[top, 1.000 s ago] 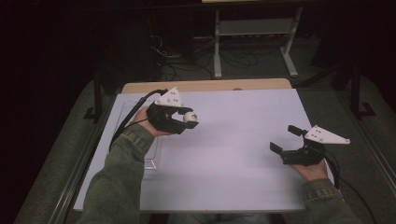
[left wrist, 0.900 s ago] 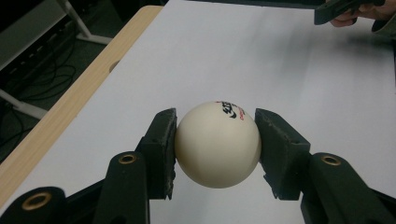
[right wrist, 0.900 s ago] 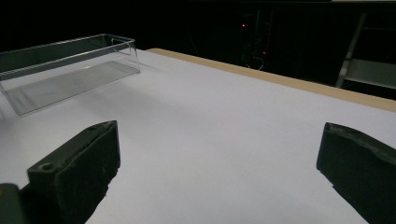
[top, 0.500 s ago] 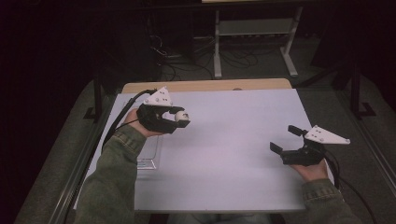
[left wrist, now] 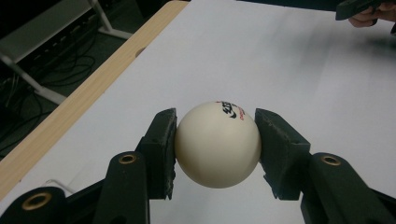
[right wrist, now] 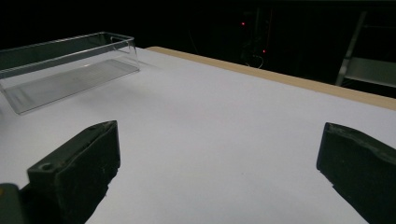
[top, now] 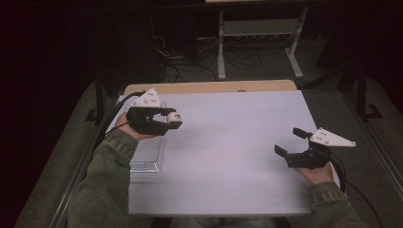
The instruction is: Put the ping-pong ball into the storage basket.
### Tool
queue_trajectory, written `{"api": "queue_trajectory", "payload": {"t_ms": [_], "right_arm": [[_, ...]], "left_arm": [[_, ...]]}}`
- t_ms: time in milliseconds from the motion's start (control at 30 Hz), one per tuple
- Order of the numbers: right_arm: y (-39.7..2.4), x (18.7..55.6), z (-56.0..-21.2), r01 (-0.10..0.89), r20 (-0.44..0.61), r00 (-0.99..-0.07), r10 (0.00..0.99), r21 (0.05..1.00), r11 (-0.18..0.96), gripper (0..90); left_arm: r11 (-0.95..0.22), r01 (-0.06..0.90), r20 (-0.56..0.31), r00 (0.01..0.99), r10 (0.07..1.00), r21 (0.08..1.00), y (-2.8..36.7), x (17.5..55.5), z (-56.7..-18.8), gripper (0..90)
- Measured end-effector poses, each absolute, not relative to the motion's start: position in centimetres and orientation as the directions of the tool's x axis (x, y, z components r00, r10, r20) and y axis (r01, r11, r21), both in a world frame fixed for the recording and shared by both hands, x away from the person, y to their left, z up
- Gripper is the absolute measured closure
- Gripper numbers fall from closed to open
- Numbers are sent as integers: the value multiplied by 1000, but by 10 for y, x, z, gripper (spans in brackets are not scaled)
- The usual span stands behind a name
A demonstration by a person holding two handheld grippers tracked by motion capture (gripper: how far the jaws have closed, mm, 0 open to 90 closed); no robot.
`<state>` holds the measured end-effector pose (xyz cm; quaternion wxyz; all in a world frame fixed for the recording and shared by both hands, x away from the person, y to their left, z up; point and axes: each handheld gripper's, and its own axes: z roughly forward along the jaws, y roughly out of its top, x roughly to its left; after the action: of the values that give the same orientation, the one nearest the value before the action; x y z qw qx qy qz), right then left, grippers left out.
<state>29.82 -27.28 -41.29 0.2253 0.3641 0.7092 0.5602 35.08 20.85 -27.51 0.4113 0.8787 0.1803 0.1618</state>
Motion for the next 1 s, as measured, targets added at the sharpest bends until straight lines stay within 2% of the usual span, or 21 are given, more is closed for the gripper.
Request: {"api": "queue_trajectory", "payload": {"t_ms": [1000], "right_arm": [[-272,298,-414,266,84,-633,770,957,114,0]], "left_arm": [[-576,240,133,838,529,781,254,346,-267,504]]}}
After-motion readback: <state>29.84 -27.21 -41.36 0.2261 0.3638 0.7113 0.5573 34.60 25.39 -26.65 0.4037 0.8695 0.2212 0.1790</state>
